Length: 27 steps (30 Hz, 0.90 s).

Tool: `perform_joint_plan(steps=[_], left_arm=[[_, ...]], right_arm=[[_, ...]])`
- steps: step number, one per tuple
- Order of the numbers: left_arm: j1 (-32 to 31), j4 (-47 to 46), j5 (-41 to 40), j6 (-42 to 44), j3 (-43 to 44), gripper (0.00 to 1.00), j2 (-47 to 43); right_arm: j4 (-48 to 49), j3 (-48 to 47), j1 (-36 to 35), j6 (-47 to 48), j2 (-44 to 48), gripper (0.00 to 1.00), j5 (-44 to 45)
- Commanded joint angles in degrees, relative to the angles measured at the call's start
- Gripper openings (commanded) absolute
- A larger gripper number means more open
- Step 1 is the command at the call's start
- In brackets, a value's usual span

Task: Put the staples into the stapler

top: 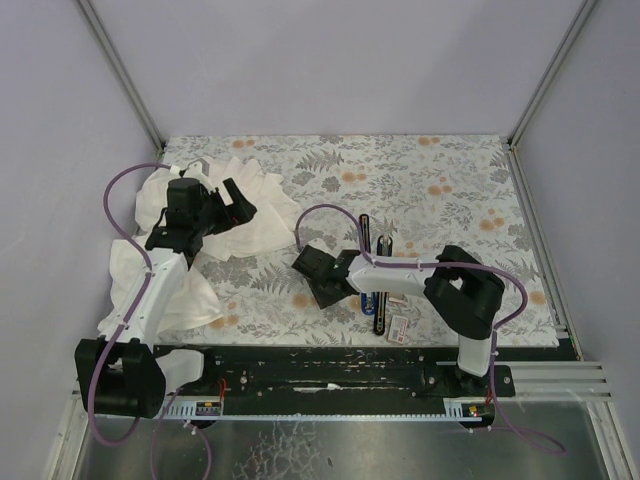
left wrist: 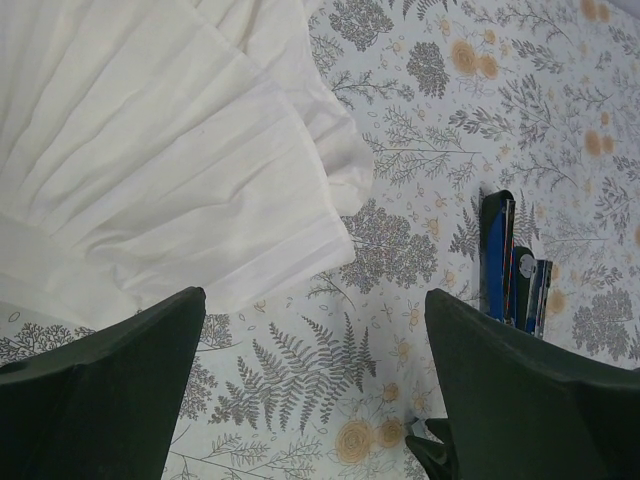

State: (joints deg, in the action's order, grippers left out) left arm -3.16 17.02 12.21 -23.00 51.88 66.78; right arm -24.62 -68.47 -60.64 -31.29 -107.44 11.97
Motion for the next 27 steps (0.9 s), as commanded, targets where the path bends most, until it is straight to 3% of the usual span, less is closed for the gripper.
perform_joint_plan(steps=[1, 8, 14, 22, 27], left_arm=[[0.51, -0.05, 0.22, 1.3, -0.55, 0.91, -0.69], [0.5, -0.05, 0.45, 1.21, -0.72, 0.91, -0.57], [0.49, -0.05, -0.15, 1.21, -0.81, 0.91, -0.73], [0.68, -0.22, -0.91, 1.04, -1.16, 0.91, -1.13], [0.84, -0.49, -0.45, 0.78, -1.32, 0.91, -1.26]], right_arm=[[0.26, -2.54, -0.69, -0.4, -1.15, 0.36, 2.86], [-0.28, -3.05, -1.1, 0.23, -3.27, 0.31, 4.25], [-0.95, -2.83, -1.68, 0.1, -2.33, 0.2, 6.59], [-2.85, -3.5, 0.12, -0.01, 7.34, 0.18, 11.84], [-2.12, 0.92, 7.79, -0.72, 15.39, 0.17, 14.76]])
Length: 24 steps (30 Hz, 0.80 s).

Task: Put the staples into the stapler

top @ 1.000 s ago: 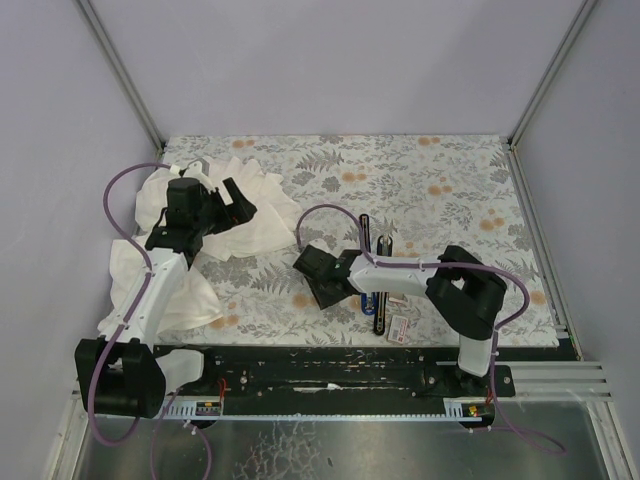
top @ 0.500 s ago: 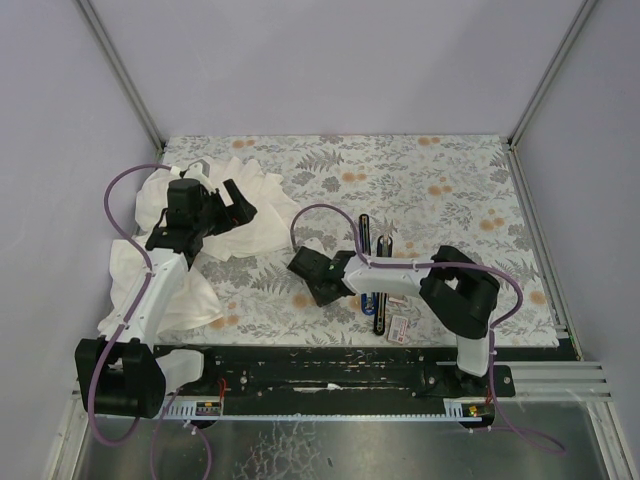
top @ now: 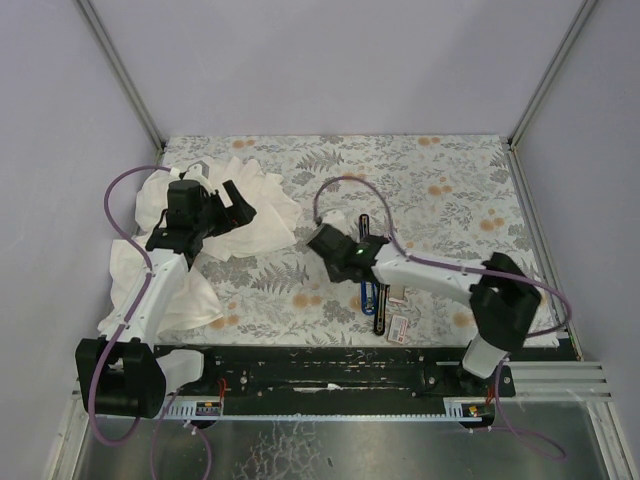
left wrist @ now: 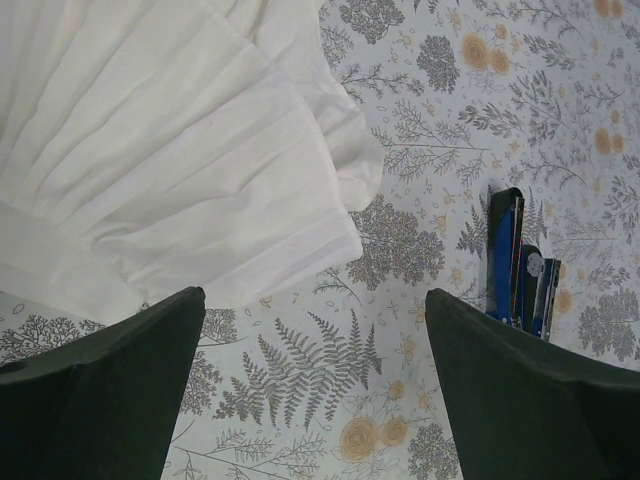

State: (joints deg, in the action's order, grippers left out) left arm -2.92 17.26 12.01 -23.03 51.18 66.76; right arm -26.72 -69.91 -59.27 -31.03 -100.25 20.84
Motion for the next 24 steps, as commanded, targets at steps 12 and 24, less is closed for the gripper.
perform_joint_plan(steps=[12, 24], left_arm=[[1.04, -1.08, 0.13, 0.57, -0.77, 0.91, -0.86], [2.12, -1.68, 0.98, 0.04, -1.12, 0.91, -0.42]], right_arm=[[10.01, 13.33, 21.82, -6.64, 13.62, 0.17, 8.02], [12.68, 11.98, 23.23, -7.52, 9.18, 0.17, 8.93]])
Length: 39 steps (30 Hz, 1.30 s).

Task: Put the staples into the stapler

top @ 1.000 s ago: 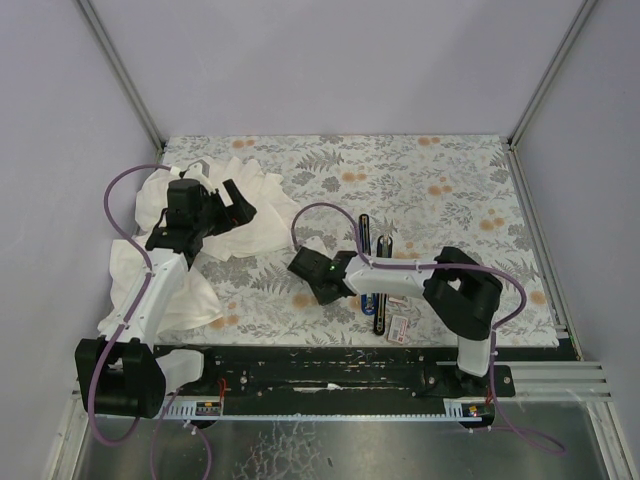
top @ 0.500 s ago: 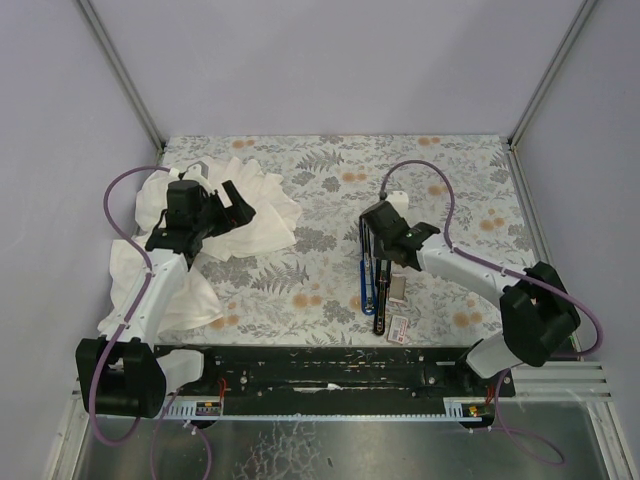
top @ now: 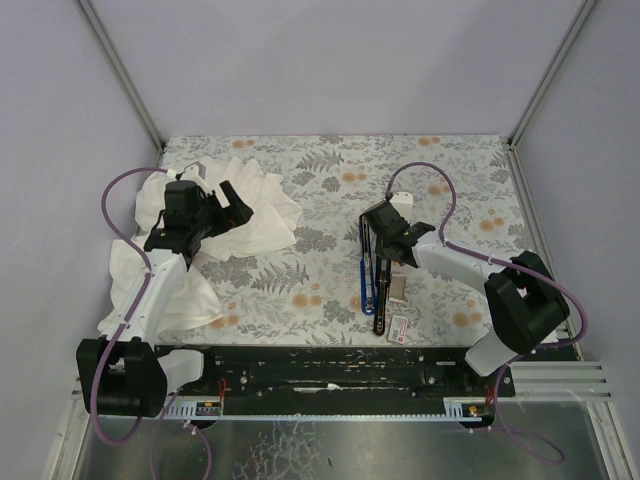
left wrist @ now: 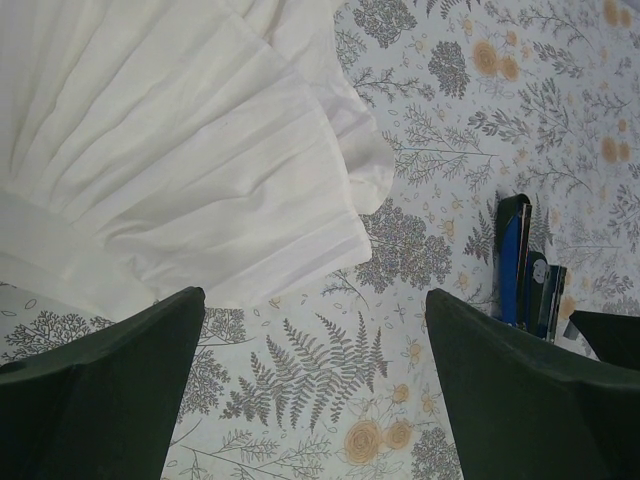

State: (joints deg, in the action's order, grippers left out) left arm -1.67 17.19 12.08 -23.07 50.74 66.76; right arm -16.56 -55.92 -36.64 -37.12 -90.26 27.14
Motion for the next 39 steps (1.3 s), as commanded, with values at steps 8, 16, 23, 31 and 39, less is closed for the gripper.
perform_joint_plan(steps=[8, 16, 23, 31, 39], left_arm=[[1.23, -1.9, 1.79, -0.27, -0.81, 0.91, -0.05], [1.53, -2.03, 2.37, -0.39, -0.82, 0.91, 0.39], [1.67, -2.07, 2.62, -0.43, -0.81, 0.91, 0.55], [1.84, -2.16, 2.81, -0.57, -0.79, 0.91, 0.65], [1.93, -2.16, 2.97, -0.56, -0.82, 0.91, 0.82]], right_arm=[[3.4, -2.04, 0.96, -1.29, -1.82, 0.16, 2.18], [4.03, -2.03, 1.14, -0.95, -3.0, 0.15, 1.73], [3.99, -1.72, 1.12, -0.72, -3.17, 0.15, 2.55], [4.42, -0.88, 1.22, -0.63, -4.02, 0.15, 2.7], [4.91, -0.25, 1.22, -0.22, -4.74, 0.14, 3.35]])
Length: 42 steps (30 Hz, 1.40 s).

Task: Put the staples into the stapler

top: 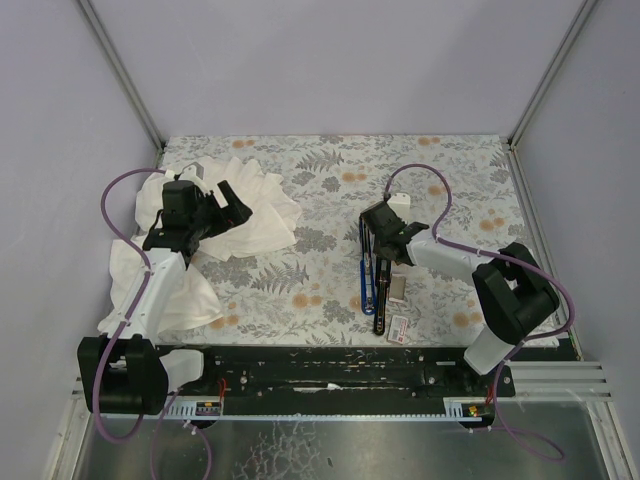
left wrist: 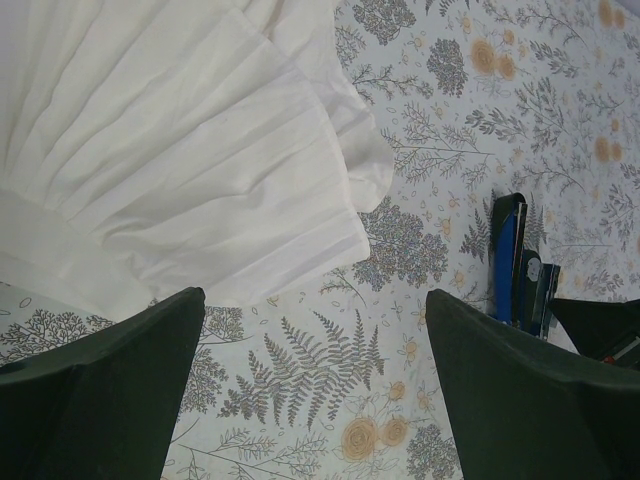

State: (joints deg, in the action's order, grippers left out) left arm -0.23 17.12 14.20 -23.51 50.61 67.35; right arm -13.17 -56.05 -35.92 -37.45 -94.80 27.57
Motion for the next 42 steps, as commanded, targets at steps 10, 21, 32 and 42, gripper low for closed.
perform_joint_plan(steps=[10, 21, 32, 42], left_arm=[[0.66, -2.27, 1.0, -0.18, -0.61, 0.91, 0.32], [0.8, -2.36, 1.35, -0.3, -0.68, 0.91, 0.41], [1.01, -2.53, 1.65, -0.44, -0.71, 0.91, 0.28], [1.06, -2.56, 1.67, -0.45, -0.93, 0.91, 0.06]], right_arm=[[2.23, 0.55, 0.5, 0.72, -0.21, 0.14, 4.29], [3.21, 0.98, 0.5, 0.55, -0.19, 0.13, 2.59], [2.35, -0.55, 0.44, 1.45, 4.53, 0.13, 1.26], [3.92, 0.53, 0.5, 1.35, 3.38, 0.13, -0.07]])
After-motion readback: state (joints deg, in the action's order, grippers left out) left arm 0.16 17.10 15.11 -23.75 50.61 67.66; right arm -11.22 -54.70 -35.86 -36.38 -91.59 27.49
